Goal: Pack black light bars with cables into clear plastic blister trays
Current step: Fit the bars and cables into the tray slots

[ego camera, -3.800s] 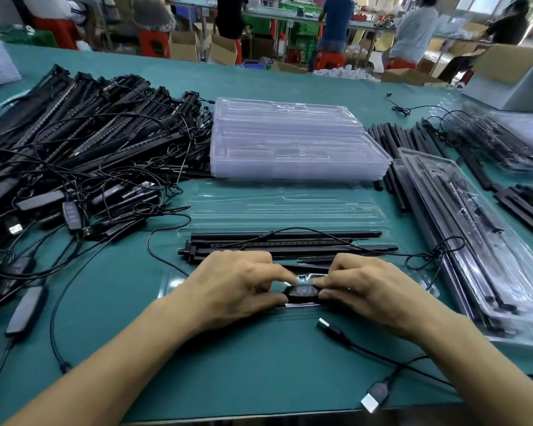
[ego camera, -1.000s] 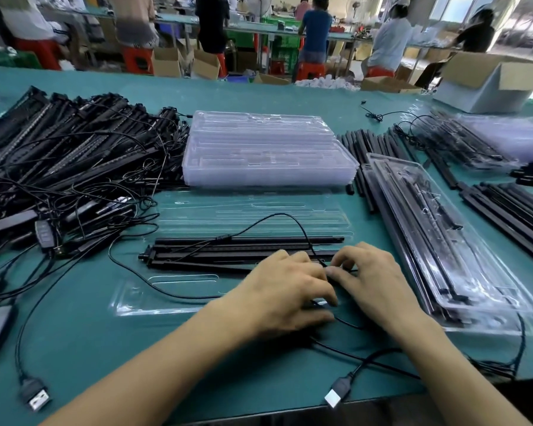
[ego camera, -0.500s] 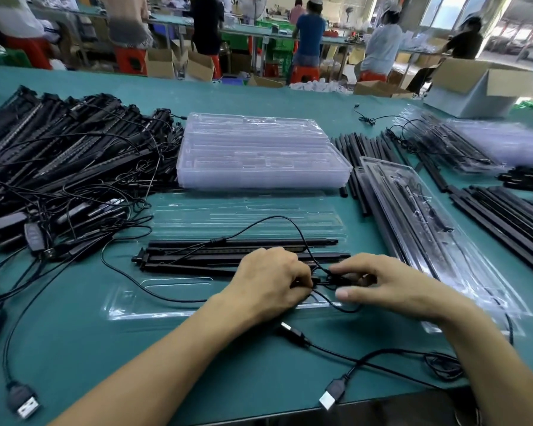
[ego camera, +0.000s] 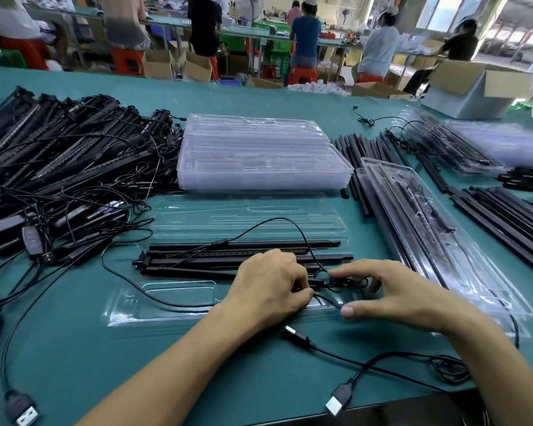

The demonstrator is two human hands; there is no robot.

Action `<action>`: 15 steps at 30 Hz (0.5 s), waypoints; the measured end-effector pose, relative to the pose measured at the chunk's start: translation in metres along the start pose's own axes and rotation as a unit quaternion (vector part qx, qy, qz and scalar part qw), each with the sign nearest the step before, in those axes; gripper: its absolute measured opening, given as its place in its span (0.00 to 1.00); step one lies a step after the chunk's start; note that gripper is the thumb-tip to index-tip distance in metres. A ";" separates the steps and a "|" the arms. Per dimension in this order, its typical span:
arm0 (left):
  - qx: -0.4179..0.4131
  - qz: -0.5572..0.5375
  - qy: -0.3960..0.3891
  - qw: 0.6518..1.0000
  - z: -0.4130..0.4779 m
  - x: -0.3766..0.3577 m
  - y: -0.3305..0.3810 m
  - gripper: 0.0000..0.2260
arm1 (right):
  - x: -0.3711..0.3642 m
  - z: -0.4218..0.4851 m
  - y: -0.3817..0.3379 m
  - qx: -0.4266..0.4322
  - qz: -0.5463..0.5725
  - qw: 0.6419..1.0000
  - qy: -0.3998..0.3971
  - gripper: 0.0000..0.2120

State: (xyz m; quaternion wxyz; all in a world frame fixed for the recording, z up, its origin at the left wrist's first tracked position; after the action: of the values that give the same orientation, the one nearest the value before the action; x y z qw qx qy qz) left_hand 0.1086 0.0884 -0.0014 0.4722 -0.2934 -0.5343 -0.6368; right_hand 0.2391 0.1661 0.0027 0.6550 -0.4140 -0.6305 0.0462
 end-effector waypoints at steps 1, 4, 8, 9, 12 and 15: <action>0.003 0.000 0.005 1.000 0.000 0.000 -0.001 0.09 | 0.000 0.001 0.001 0.002 -0.013 1.000 0.005 0.22; 0.011 -0.006 0.006 1.000 -0.001 0.000 -0.004 0.07 | 0.003 0.003 0.004 0.008 -0.024 0.999 0.036 0.09; 0.018 -0.011 0.004 1.000 0.000 0.000 -0.006 0.07 | 0.005 0.005 -0.002 0.041 -0.099 0.991 0.083 0.09; 0.019 -0.011 0.005 1.000 -0.001 0.000 -0.006 0.06 | 0.003 0.006 -0.006 0.047 -0.113 0.989 0.086 0.08; 0.023 -0.020 0.015 0.999 -0.002 0.002 -0.008 0.07 | 0.006 0.005 -0.007 0.028 -0.103 0.987 0.117 0.09; 0.033 -0.022 0.023 0.999 -0.001 0.004 -0.009 0.09 | 0.008 0.000 -0.006 0.006 -0.057 0.991 0.117 0.17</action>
State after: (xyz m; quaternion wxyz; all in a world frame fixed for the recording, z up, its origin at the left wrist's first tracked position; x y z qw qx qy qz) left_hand 0.0986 0.0857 -0.0016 0.4796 -0.2516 -0.5504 -0.6354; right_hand 0.2383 0.1669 0.0125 0.7281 -0.3761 -0.5719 -0.0362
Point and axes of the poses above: each hand's wrist, its own z-axis towards the middle knuckle, its own x-axis out of the back of the hand, y = z × x, the point moved 9 cm from there along z, towards the middle knuckle
